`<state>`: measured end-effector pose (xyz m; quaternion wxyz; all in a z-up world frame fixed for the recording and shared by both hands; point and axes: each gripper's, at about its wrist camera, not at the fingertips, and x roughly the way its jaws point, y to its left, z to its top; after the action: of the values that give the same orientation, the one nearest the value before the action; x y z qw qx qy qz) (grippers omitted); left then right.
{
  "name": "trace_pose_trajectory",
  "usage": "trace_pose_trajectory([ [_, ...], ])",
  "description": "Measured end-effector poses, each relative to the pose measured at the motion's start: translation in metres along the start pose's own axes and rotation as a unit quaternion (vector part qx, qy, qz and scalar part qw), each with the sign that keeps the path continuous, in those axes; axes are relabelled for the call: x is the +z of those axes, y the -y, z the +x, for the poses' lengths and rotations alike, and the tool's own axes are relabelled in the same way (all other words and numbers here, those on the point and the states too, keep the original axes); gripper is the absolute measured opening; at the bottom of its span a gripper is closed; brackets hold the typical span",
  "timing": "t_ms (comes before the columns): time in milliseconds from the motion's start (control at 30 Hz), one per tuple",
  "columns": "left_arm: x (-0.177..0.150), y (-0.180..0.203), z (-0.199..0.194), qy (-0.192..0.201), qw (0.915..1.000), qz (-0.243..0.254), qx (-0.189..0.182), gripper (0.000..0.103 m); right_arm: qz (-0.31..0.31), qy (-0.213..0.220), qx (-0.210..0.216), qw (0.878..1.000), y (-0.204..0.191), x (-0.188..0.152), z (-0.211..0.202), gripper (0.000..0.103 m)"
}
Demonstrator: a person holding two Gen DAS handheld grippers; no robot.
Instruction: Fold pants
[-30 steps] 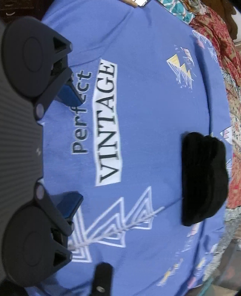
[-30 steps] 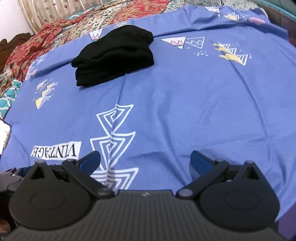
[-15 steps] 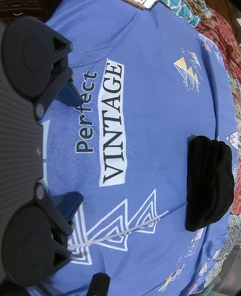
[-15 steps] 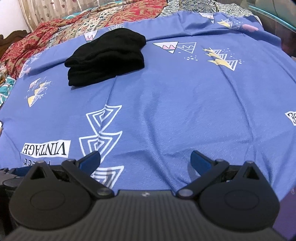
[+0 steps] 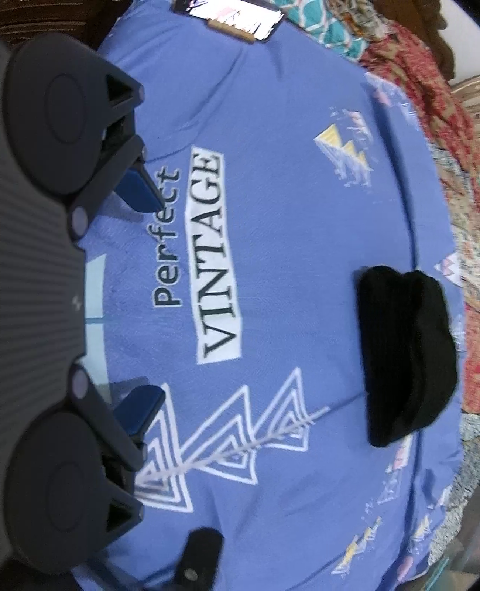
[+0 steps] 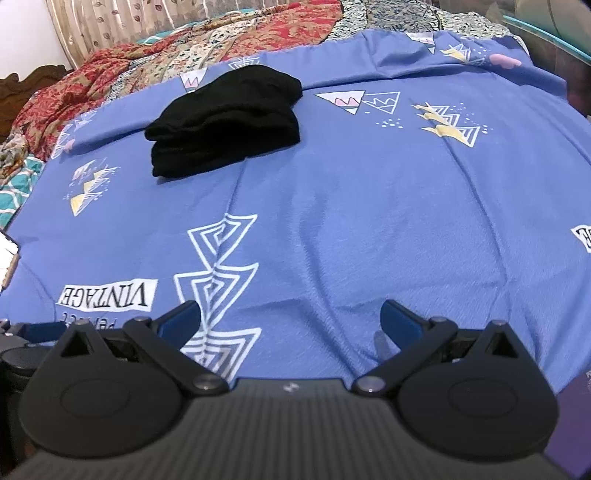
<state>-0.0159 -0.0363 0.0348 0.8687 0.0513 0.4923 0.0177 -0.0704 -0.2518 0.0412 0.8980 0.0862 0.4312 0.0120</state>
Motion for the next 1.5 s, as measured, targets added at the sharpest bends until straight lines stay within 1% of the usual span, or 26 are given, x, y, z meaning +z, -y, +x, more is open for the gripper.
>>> trace_pose_trajectory([
  [100, 0.003, -0.001, -0.012, 0.016, 0.9999, 0.001, 0.0, 0.103, 0.001, 0.003, 0.006, 1.0, -0.003, -0.001, -0.005, 0.103],
  [233, 0.008, -0.005, -0.025, 0.037, 0.9993, -0.001, 0.003, 0.103, -0.003, 0.02, 0.007, 1.0, -0.007, 0.0, -0.015, 0.103],
  [367, 0.012, -0.01, -0.034, 0.055, 0.9984, -0.009, 0.013, 0.103, -0.006, 0.039, 0.006, 0.999, -0.01, 0.002, -0.022, 0.103],
  [500, 0.012, -0.016, -0.038, 0.066, 0.9974, -0.016, 0.025, 0.103, -0.01, 0.046, 0.009, 0.999, -0.014, 0.002, -0.024, 0.103],
  [667, 0.01, -0.023, -0.037, 0.066, 0.9969, -0.022, 0.037, 0.103, -0.015, 0.038, 0.011, 0.999, -0.019, -0.001, -0.019, 0.103],
  [867, 0.008, -0.026, -0.034, 0.059, 0.997, -0.027, 0.044, 0.103, -0.017, 0.032, 0.012, 0.999, -0.021, -0.002, -0.017, 0.103],
  [1500, 0.004, -0.014, -0.027, 0.04, 0.9979, -0.002, 0.05, 0.103, 0.017, 0.022, 0.017, 0.999, -0.008, -0.005, -0.013, 0.103],
])
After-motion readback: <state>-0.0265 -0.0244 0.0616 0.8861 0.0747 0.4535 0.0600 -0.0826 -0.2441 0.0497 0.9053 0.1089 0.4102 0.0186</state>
